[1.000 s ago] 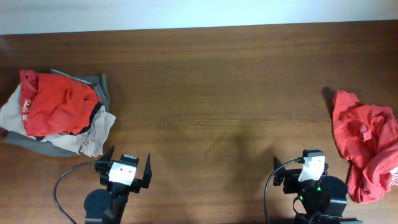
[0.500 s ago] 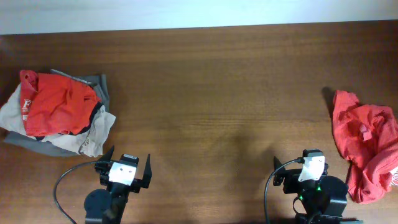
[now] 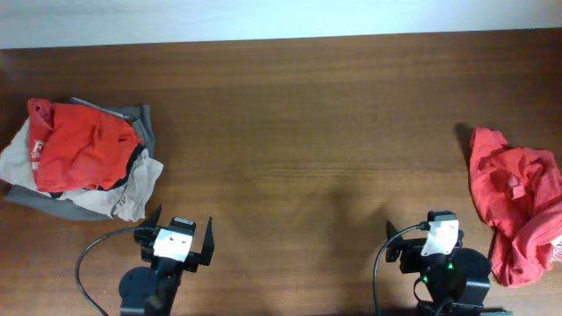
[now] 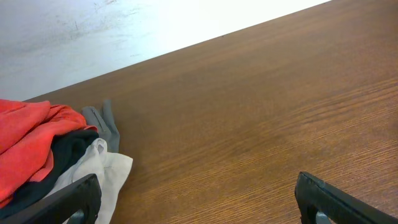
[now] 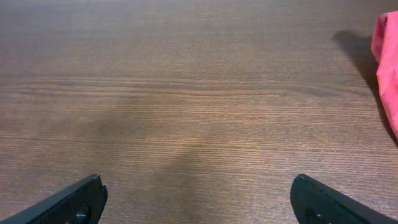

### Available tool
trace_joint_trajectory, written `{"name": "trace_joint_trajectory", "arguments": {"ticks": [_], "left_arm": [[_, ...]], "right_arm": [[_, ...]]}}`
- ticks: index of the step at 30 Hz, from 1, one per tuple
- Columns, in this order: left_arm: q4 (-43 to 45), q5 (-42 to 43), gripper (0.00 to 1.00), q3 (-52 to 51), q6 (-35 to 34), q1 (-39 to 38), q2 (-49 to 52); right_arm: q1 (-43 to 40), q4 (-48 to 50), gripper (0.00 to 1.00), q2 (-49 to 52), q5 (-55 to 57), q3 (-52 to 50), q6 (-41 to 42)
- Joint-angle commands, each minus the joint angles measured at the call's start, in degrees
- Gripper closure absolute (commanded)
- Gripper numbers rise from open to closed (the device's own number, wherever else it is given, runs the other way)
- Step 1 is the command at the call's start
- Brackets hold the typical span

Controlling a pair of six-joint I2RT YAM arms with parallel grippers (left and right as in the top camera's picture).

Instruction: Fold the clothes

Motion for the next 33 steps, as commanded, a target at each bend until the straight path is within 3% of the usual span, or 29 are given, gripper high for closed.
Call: {"name": "trace_joint_trajectory", "arguments": {"ticks": [1, 13, 22, 30, 33], "left_arm": [[0.28, 0.44, 0.01, -0.42, -0.74, 0.20, -0.59], [3.28, 0.28, 0.01, -0.42, -0.35, 0.20, -0.59], [2.19, 9.66, 0.01, -0.57, -0.39, 0.20, -0.48], [4.04, 6.54, 0.01, 8.02, -12.46, 0.17, 2.51], [0.96, 5.66, 0.01, 15.45, -12.90, 0.17, 8.48]], "right_arm": [[-0.04, 0.15, 0.01, -0.55, -0.33, -0.35, 0.22], [-0.04, 3.48, 0.01, -0.55, 1.57, -0.35, -0.15], [-0.04, 12.00, 0.01, -0.55, -24.70, -0.37, 5.42], [-0.04, 25.07, 0.01, -0.50, -27.28, 2.71, 17.29], [-0.04, 26.51, 0.01, 0.79, -22.99, 8.22, 19.47]]}}
